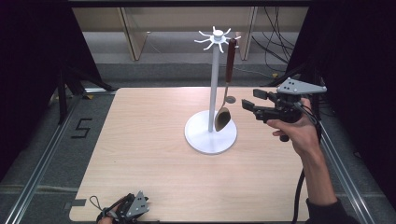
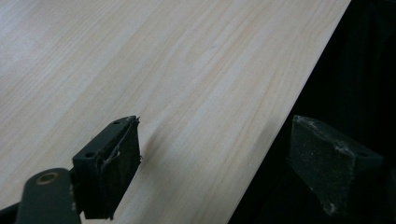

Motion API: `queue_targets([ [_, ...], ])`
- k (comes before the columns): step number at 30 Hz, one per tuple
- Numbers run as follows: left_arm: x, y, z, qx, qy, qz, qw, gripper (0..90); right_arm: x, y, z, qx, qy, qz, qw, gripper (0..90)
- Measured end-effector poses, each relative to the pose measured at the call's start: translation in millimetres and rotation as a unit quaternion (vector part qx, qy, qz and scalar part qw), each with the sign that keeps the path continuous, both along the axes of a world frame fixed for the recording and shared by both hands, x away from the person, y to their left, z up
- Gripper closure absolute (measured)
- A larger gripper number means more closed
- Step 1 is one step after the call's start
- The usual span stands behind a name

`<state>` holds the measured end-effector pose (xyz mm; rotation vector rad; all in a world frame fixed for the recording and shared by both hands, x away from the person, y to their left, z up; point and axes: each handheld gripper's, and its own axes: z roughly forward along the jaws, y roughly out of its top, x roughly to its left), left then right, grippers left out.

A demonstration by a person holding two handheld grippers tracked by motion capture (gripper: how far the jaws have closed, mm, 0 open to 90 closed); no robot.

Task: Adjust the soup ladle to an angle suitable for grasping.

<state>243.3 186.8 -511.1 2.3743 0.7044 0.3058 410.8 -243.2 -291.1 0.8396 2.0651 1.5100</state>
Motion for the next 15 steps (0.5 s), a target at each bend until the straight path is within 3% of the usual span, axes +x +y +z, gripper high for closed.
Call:
queue_targets([
  [15, -0.6, 0.0, 0.2, 0.000, 0.000, 0.002, 1.0000, 16.2, -9.1, -6.5, -29.9, 0.016, 0.013, -0.010, 0.9997, 40.8],
])
